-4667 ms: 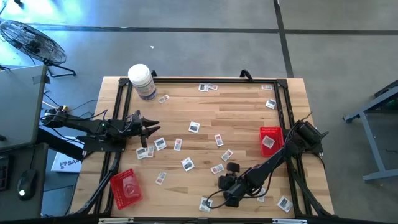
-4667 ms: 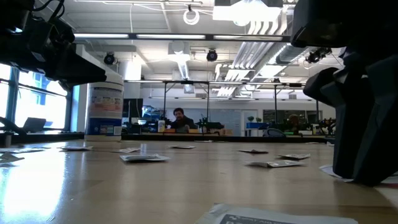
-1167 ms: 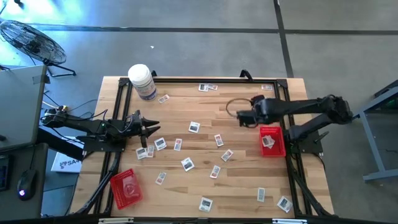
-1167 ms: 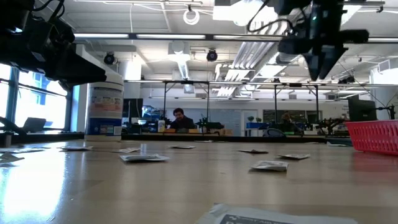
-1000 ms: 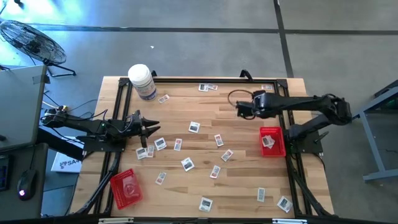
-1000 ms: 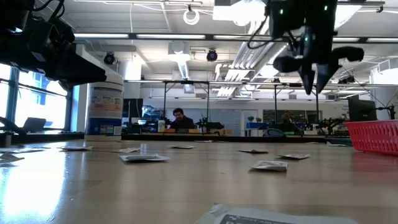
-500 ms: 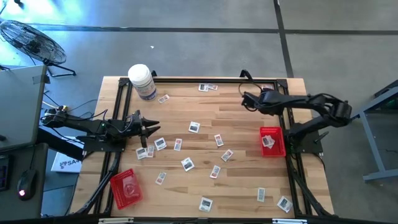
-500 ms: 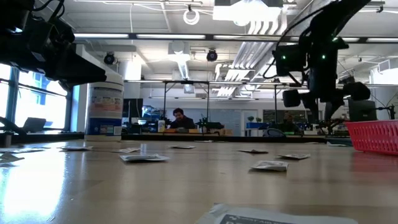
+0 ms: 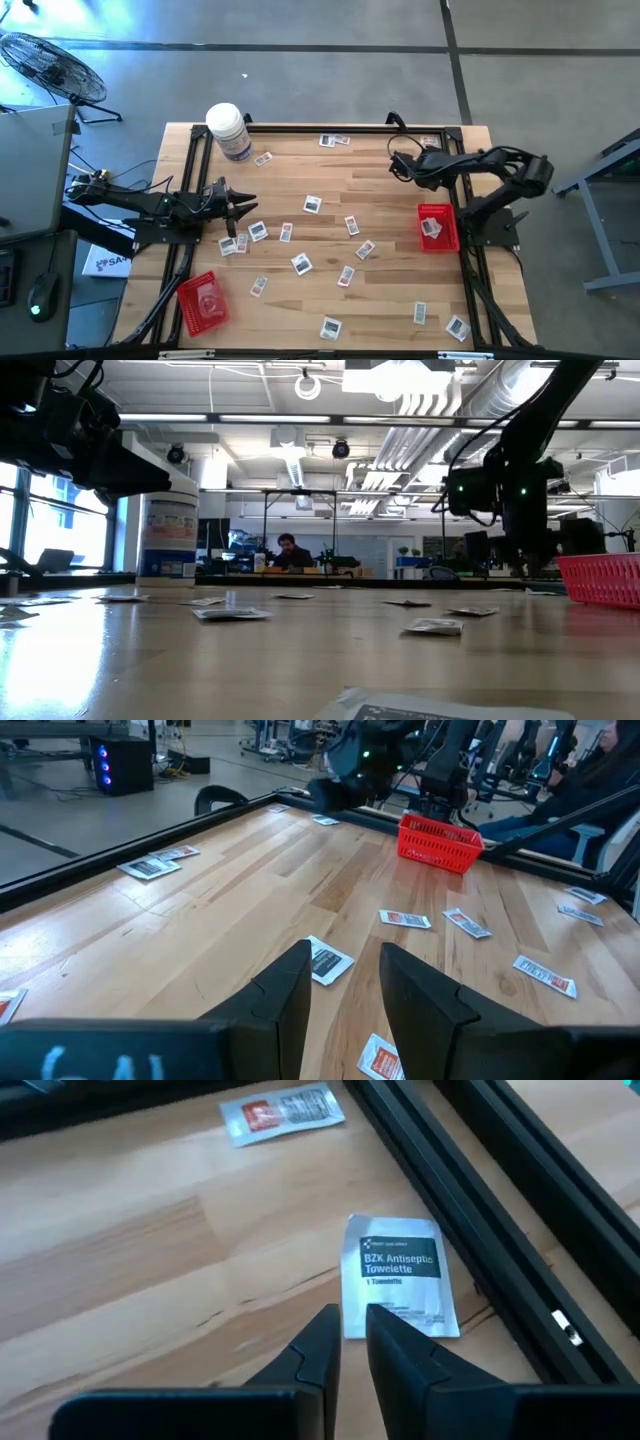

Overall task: Pick & Place First Aid Supplies
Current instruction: Put the towelette pack into the right red bin

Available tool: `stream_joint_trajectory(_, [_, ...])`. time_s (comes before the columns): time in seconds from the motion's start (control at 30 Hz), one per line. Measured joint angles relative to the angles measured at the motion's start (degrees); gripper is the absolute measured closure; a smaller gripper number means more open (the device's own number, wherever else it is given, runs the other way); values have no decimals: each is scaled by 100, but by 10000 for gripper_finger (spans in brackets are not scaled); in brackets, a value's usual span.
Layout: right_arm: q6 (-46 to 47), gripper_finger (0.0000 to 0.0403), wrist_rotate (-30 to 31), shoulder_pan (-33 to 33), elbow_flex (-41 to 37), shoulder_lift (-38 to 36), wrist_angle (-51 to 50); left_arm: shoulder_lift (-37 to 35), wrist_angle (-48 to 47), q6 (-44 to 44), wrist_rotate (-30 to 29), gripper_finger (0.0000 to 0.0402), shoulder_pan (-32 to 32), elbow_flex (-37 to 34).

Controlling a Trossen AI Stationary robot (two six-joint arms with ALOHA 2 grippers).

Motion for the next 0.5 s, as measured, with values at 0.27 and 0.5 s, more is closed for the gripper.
stream_joint_trajectory(0.27, [37, 367, -83, -244, 4, 684, 497, 0, 0, -1, -1, 283, 0, 0])
stream_joint_trajectory(0.5, [-195, 373, -280, -227, 9, 712, 674, -1, 0, 0, 0, 283, 1, 0])
